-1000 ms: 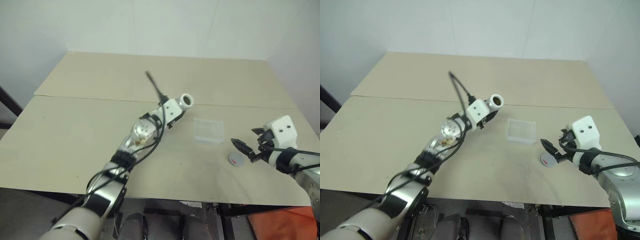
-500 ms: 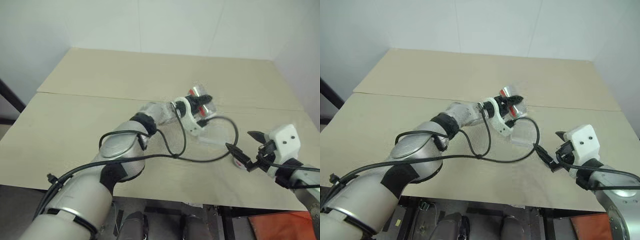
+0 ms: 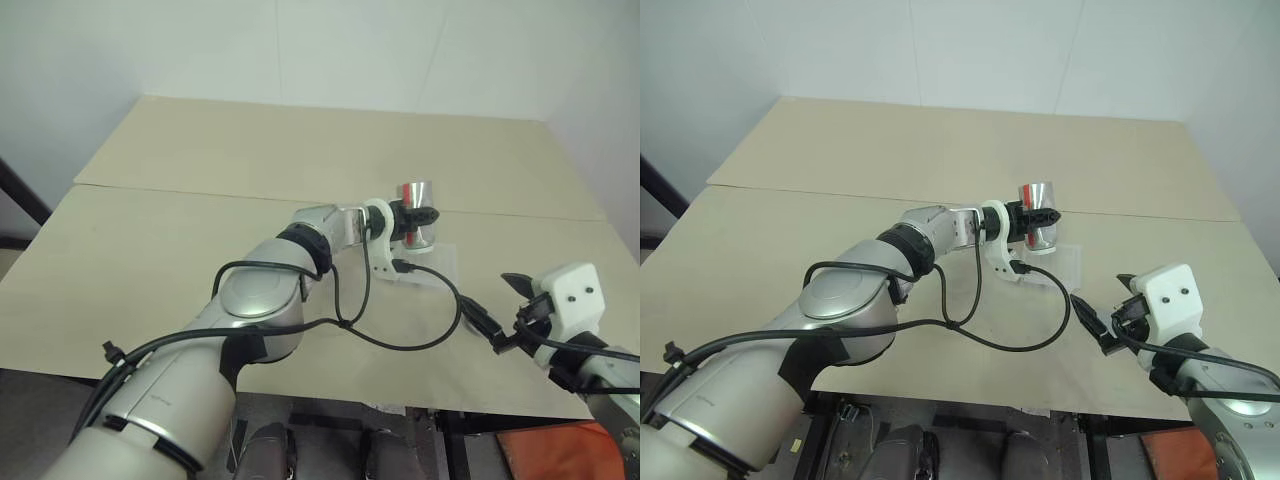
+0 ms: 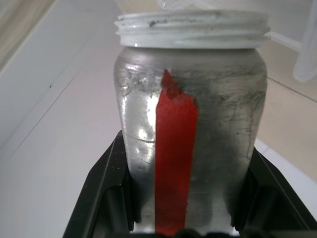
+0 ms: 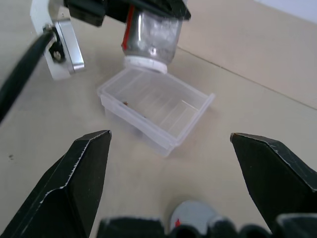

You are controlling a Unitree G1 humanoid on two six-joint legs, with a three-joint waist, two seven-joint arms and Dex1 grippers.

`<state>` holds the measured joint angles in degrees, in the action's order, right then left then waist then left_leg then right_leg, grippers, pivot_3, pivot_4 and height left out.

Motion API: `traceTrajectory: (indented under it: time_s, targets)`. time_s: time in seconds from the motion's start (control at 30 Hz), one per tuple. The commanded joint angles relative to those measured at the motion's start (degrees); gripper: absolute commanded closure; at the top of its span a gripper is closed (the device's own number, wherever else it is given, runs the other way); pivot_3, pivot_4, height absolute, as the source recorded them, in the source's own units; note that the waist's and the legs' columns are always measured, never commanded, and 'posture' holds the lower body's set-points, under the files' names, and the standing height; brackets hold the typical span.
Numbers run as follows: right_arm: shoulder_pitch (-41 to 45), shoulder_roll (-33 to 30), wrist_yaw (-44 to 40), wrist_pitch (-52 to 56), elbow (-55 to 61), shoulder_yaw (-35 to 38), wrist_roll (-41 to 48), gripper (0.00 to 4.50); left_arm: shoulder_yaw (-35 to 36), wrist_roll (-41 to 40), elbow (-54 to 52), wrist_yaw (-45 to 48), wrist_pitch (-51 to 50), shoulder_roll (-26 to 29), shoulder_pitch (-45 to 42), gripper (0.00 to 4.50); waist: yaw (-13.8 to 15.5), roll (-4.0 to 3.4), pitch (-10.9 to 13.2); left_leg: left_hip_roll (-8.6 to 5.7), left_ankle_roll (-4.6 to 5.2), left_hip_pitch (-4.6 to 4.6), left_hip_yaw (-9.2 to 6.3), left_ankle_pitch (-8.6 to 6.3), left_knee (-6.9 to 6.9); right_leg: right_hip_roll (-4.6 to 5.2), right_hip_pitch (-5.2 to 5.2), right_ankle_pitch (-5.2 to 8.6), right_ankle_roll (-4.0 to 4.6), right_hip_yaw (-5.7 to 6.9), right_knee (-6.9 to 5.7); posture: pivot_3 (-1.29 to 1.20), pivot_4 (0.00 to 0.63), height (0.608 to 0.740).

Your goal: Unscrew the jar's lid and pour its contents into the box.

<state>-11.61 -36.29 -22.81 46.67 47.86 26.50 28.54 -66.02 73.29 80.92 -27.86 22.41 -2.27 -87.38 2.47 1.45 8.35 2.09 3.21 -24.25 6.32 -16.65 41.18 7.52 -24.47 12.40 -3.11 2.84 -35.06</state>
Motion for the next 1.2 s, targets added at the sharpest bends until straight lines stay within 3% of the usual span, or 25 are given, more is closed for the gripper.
traceTrajectory:
  time_s: [0.03,0.23,0.43,0.6,0.7,0.87,1.2]
  targets:
    - [1.3,-0.7,0.2,-1.8,0.0,1.0,-0.8,0.03,8.0,-8.1,-0.2,4.6,1.4,0.0,-0.4,2.51,0.0,0.0,0.0,0.0,0.01,0.0,0.0,0.0,0.03,0.0,0.0,0.0,0.0,0.0,-0.01,0.0,0.15,0.74]
    - [1.7,-0.1,0.2,-2.8,-1.3,-0.4,-2.2,0.03,26.7,-26.0,-0.9,17.9,2.5,1.0,4.3,2.51,-0.2,-0.03,0.0,0.04,0.03,0.04,0.0,-0.02,0.18,0.0,0.05,0.0,0.0,0.0,-0.16,0.0,0.15,0.74]
    - [2.1,0.4,0.0,-4.0,-2.7,-1.7,-3.2,0.03,58.6,-58.6,-4.2,39.6,-0.2,-1.5,10.1,2.51,-0.3,-0.04,0.0,0.08,-0.02,0.04,0.02,0.02,0.56,0.0,0.08,0.0,0.0,0.0,-0.49,0.0,0.15,0.74]
    - [2.9,-0.8,-1.8,-4.5,-3.9,-2.1,-3.0,0.03,71.9,-75.0,-12.1,52.0,1.0,-3.2,18.3,2.51,-0.5,-0.09,-0.1,0.06,0.04,0.19,-0.01,-0.02,0.66,0.01,0.24,0.0,0.0,-0.02,-0.64,0.0,0.15,0.74]
    - [4.2,-0.7,-1.9,-5.0,-5.1,-3.3,-3.4,0.03,72.9,-77.5,-19.0,52.3,0.3,-4.1,24.8,2.51,-0.6,-0.09,-0.1,0.04,-0.24,0.19,-0.01,0.14,0.65,0.01,0.24,-0.01,0.0,-0.03,-0.69,0.0,0.15,0.74]
    - [7.6,0.1,-2.3,-6.6,-7.5,-7.3,-4.3,0.03,68.8,-74.3,-28.5,47.7,1.7,-4.8,37.1,2.51,-1.3,-0.1,-0.1,0.02,-0.3,0.34,-0.03,0.18,0.6,0.01,0.36,-0.01,-0.01,-0.09,-0.68,0.0,0.15,0.74]
    - [9.9,-0.5,-2.8,-9.1,-10.5,-11.0,-6.7,0.03,64.0,-70.6,-30.9,43.0,-2.3,-3.3,43.9,2.51,-1.1,-0.11,-0.1,0.0,-0.26,0.38,-0.02,0.15,0.6,0.01,0.42,-0.02,-0.02,-0.11,-0.63,0.0,0.15,0.74]
